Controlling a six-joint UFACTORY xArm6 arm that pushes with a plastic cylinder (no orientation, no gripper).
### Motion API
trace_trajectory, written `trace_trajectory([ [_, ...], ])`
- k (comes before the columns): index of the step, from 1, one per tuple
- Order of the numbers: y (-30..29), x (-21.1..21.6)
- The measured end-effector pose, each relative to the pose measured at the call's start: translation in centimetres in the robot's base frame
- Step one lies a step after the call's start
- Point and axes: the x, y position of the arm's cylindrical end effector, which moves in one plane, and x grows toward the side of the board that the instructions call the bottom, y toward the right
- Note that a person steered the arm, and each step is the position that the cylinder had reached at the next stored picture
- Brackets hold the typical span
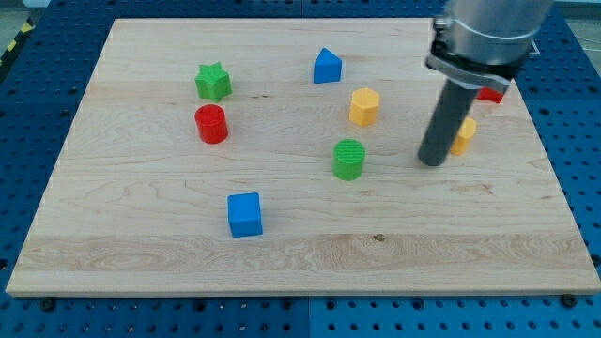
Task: Move the yellow heart below to the red star
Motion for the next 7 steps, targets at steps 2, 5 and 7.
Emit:
trace_trajectory([
  [2,0.8,-0.9],
  [5,2.2,-1.9],
  [7,2.2,-2.1],
])
